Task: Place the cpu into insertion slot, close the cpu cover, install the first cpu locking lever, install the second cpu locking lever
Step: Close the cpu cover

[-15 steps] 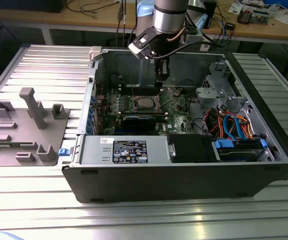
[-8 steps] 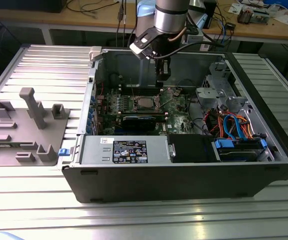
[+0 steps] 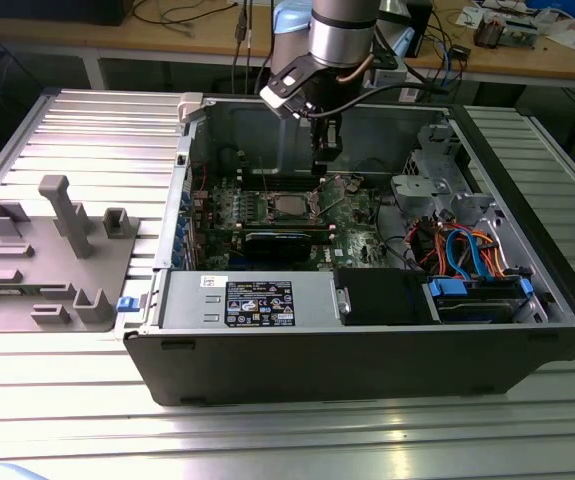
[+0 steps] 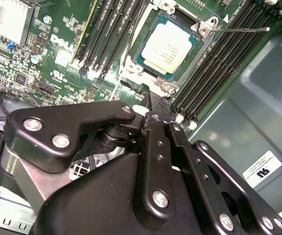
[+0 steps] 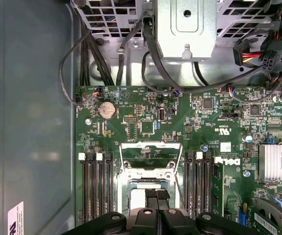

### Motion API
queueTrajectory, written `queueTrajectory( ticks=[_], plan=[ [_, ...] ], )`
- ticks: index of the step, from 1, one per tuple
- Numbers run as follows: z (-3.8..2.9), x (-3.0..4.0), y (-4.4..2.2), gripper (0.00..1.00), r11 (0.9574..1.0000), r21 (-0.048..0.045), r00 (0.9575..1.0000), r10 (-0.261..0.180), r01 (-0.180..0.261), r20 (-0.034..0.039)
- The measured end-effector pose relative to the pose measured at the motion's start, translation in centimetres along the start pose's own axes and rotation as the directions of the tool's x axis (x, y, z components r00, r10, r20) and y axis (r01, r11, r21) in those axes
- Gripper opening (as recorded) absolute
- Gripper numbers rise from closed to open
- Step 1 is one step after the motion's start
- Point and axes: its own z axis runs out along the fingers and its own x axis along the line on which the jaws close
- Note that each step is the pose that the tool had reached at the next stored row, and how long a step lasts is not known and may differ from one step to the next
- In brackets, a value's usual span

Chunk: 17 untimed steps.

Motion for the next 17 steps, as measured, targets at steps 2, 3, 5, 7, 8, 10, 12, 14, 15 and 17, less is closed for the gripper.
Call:
queueTrajectory(
  ticks=[2,3,5,7,8,10,12,14,15,17],
  plan=[
    [0.01,0.0,0.08,0.11,1.0,0.0,1.0,0.0,0.0,0.0001],
    [0.02,0.0,0.12,0.11,1.0,0.0,1.0,0.0,0.0,0.0001],
    [0.02,0.0,0.29,0.11,1.0,0.0,1.0,0.0,0.0,0.0],
    [0.04,0.0,0.42,0.11,1.0,0.0,1.0,0.0,0.0,-0.0001],
    [0.05,0.0,0.5,0.11,1.0,0.0,1.0,0.0,0.0,0.0],
    [0.1,0.0,0.74,0.11,1.0,-0.0001,1.0,0.0,0.0,-0.0003],
    [0.18,0.01,0.94,0.11,1.0,-0.0001,1.0,0.0,0.0,-0.0003],
    [0.31,0.0,1.19,0.11,1.0,-0.0001,1.0,0.0,0.0,-0.0002],
    [0.38,0.0,1.33,0.11,1.0,-0.0001,1.0,0.0,0.0,-0.0001],
    [0.5,0.0,1.62,0.11,1.0,-0.0001,1.0,-0.001,0.001,0.0]
  ],
)
